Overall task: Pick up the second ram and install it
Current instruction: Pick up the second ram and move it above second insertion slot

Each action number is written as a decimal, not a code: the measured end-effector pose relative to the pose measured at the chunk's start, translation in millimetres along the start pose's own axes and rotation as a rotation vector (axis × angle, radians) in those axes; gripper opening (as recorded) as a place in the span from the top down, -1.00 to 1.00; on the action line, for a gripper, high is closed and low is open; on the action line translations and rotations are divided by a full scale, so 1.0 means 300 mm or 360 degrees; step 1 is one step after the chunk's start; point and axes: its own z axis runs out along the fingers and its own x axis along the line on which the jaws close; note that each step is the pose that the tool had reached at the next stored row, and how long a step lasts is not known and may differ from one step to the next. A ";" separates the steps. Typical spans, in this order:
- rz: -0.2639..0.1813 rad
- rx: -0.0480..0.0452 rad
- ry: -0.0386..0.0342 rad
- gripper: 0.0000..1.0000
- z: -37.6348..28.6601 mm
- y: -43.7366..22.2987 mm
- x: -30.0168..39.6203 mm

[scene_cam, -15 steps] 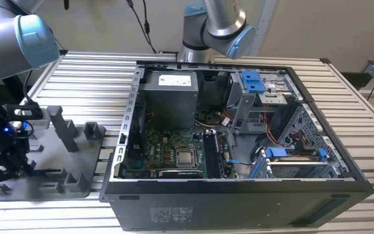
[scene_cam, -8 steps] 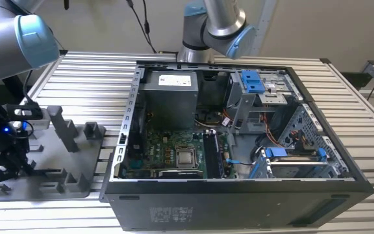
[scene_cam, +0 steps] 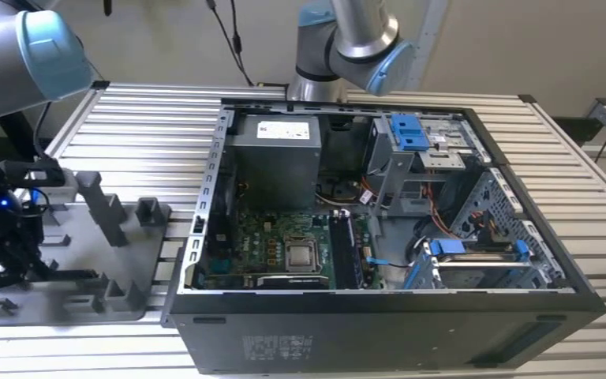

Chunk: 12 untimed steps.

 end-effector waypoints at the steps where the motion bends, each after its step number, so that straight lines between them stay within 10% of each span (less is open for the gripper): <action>1: 0.0000 0.0000 0.0000 0.72 -0.008 0.000 -0.001; 12: 0.0000 0.0000 0.0002 0.72 -0.100 0.001 -0.003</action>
